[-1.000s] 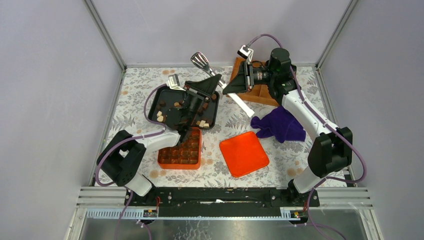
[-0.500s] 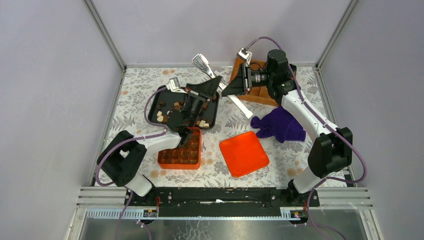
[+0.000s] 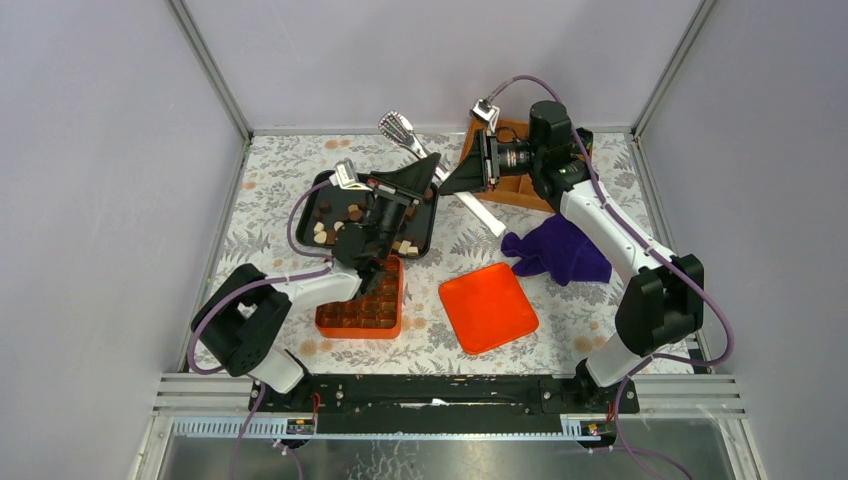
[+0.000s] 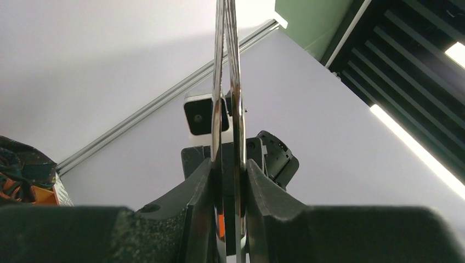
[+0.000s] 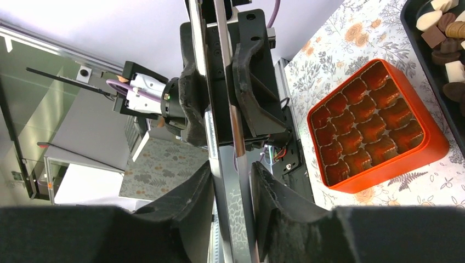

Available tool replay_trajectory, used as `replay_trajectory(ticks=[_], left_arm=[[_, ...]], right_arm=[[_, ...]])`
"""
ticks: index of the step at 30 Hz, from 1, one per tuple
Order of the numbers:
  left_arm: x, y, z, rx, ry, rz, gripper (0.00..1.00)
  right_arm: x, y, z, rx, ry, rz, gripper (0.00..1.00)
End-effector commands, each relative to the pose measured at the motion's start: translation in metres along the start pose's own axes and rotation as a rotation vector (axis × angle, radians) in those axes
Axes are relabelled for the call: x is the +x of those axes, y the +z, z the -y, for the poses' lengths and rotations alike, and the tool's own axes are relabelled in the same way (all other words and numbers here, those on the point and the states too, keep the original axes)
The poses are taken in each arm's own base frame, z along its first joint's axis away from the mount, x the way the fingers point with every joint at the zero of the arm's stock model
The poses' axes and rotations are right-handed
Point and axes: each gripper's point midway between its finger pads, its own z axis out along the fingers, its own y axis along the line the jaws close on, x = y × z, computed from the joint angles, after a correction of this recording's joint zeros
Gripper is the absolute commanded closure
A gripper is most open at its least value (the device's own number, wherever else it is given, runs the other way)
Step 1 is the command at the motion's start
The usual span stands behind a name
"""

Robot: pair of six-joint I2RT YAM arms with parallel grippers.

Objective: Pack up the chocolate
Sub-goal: Adjust the clamp, then pick up the fake chocolate from the plate.

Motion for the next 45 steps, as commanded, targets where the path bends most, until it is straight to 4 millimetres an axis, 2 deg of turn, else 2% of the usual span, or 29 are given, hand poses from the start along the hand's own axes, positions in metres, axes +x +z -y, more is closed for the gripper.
replay_trajectory(ticks=[1,8,11,17,21,26,32,37,39,45], left_arm=[[-0.019,-0.001,0.018,0.045,0.008,0.090,0.68],[-0.020,-0.005,0.018,0.045,0.001,0.101,0.63],[-0.020,-0.006,0.018,0.048,0.001,0.098,0.50],[-0.025,-0.013,0.019,0.039,0.028,0.111,0.14],[-0.031,-0.028,0.010,-0.008,0.082,0.109,0.04],[-0.033,-0.059,-0.008,-0.104,0.182,0.061,0.01],[-0.031,-0.103,-0.038,-0.277,0.353,-0.080,0.02],[-0.035,-0.126,-0.039,-0.363,0.479,-0.192,0.02],[-0.039,-0.135,-0.048,-0.454,0.536,-0.247,0.01],[-0.068,-0.161,-0.070,-0.723,0.723,-0.397,0.01]], right_arm=[[-0.010,-0.003,-0.047,-0.055,-0.096,0.034,0.64],[-0.010,-0.003,-0.051,-0.087,-0.061,0.046,0.68],[-0.010,-0.003,-0.052,-0.091,-0.066,0.043,0.68],[-0.010,-0.007,-0.050,-0.076,-0.095,0.040,0.68],[-0.009,-0.010,-0.044,-0.050,-0.120,0.041,0.66],[-0.016,-0.025,-0.033,-0.006,-0.149,0.072,0.61],[-0.020,-0.047,-0.014,0.078,-0.195,0.110,0.53],[-0.015,-0.063,0.012,0.167,-0.199,0.119,0.52],[-0.014,-0.069,0.024,0.220,-0.224,0.118,0.52],[-0.007,-0.086,0.066,0.418,-0.300,0.061,0.50]])
